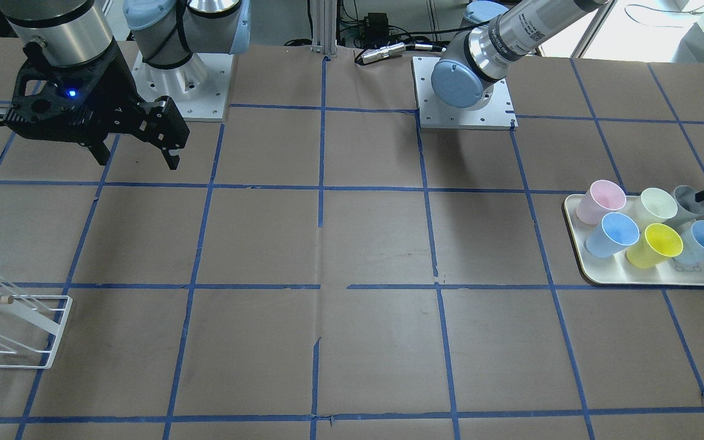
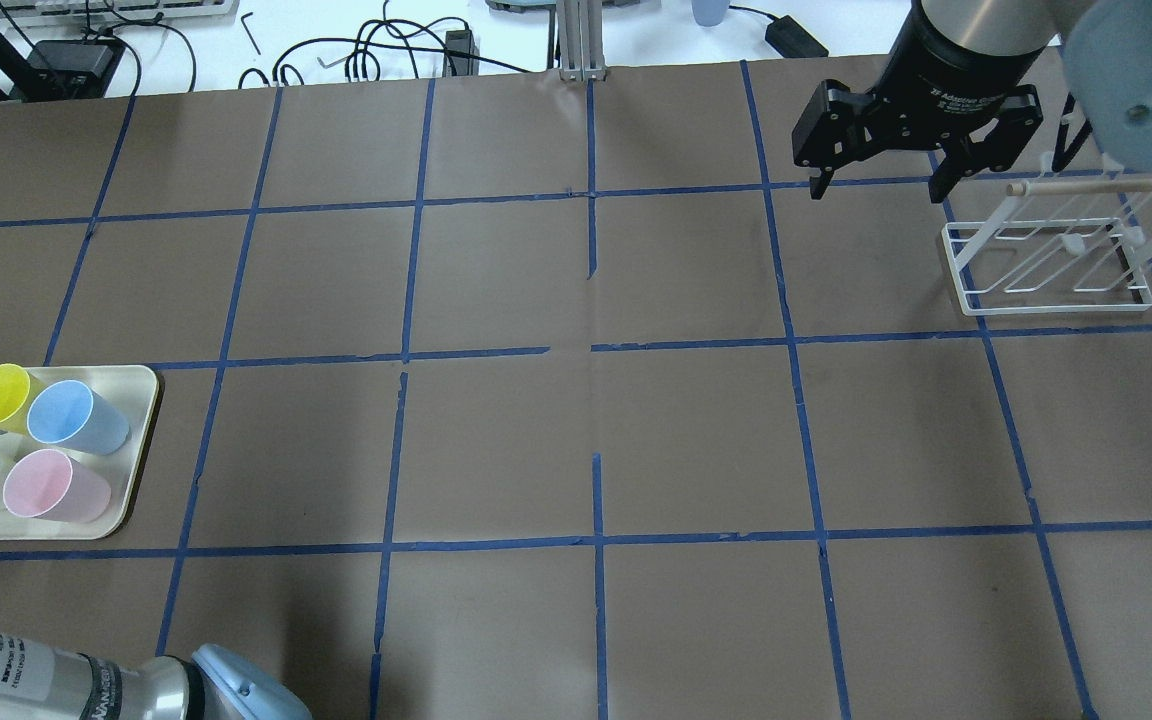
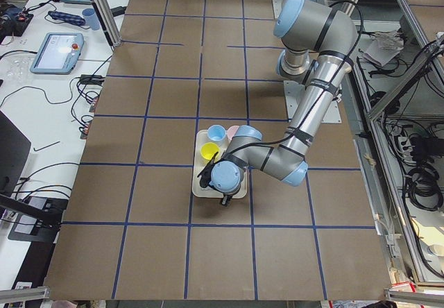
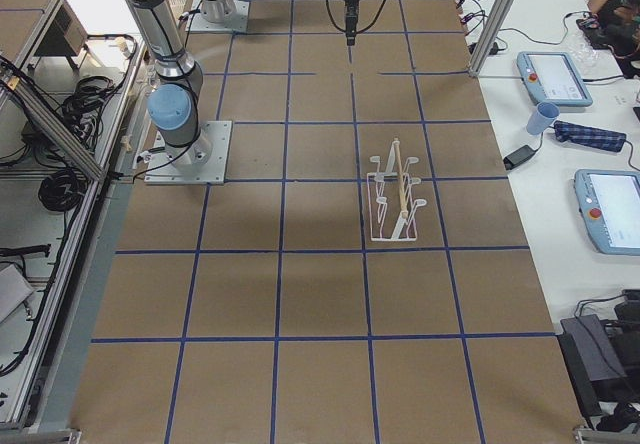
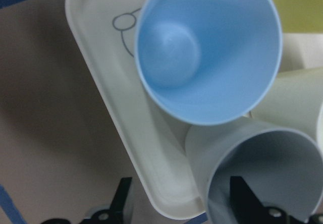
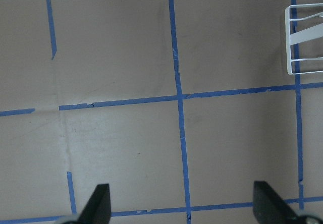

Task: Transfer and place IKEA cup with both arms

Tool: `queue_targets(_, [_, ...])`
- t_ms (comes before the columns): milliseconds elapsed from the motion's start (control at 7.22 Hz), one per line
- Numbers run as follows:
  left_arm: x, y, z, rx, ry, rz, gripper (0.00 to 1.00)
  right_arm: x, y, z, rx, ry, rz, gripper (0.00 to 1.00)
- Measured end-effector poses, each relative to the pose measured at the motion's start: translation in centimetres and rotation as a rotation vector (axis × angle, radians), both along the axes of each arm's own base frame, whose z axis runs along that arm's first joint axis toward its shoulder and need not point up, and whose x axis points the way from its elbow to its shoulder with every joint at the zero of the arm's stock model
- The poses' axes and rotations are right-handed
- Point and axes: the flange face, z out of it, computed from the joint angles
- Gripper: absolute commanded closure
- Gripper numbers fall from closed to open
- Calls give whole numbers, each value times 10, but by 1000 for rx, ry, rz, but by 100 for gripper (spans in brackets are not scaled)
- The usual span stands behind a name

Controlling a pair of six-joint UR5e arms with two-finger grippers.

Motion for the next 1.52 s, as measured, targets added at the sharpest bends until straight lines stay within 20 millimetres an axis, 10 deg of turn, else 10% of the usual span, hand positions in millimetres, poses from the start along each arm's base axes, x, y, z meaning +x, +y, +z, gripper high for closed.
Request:
queue_targets(277, [-4, -9, 51, -13, -37, -6, 0, 0, 0, 0, 0, 0, 0, 0])
queue_targets(554, [-52, -39, 116, -15, -70, -3, 0, 0, 0, 0, -1, 0, -1, 0])
queue_targets(1108, [-243, -87, 233, -22, -149, 117, 0, -1, 0, 0, 0, 0, 0, 0])
queue_targets(1524, [-426, -106, 273, -34, -188, 274, 0, 0, 0, 2, -3, 1, 3, 0])
